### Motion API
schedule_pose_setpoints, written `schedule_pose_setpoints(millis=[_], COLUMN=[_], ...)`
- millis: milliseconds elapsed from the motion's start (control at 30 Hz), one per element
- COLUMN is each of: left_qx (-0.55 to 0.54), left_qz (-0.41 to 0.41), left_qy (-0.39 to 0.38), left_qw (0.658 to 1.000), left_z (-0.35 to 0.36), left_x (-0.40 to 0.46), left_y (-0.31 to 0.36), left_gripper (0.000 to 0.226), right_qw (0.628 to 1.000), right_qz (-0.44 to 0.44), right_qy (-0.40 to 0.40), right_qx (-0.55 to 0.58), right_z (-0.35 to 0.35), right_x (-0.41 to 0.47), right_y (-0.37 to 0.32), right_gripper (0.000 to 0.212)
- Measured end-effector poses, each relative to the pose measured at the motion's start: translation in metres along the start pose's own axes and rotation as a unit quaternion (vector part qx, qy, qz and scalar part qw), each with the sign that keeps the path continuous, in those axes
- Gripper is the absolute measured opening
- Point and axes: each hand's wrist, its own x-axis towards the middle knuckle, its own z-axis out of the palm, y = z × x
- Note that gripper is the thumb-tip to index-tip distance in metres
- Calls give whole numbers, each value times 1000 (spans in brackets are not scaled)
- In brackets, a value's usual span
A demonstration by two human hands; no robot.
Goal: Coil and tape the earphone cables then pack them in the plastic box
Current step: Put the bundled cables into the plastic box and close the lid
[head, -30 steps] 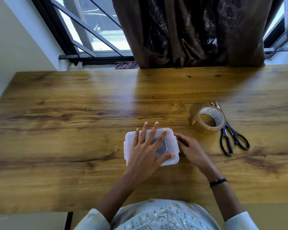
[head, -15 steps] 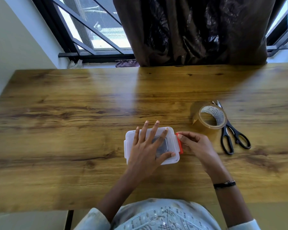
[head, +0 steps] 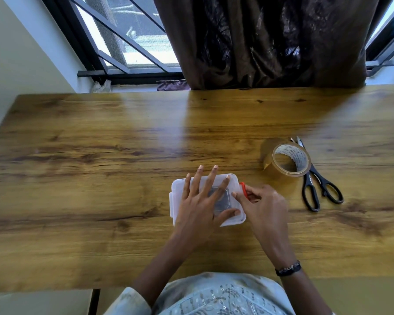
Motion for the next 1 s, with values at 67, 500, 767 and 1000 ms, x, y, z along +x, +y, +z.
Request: schedule_pose_setpoints(millis=[67, 500, 767, 1000], left_qx=[-2, -3, -14, -260], left_qz=[0, 4, 0, -111], left_qy=[-3, -4, -11, 190], left_qw=[1000, 1000, 1000, 940], left_z=[1, -1, -1, -25], left_x=[0, 0, -1, -25], left_y=[0, 1, 1, -20], left_gripper=[74, 74, 75, 61], right_qw=[999, 999, 997, 971], right_qz=[14, -12, -8, -192], right_qy=[-6, -27, -41, -144], right_qx=[39, -45, -71, -25], right_z=[-1, 1, -2, 7], right_x=[0, 4, 1, -7], right_y=[0, -13, -12, -37], right_gripper=[27, 14, 26, 41])
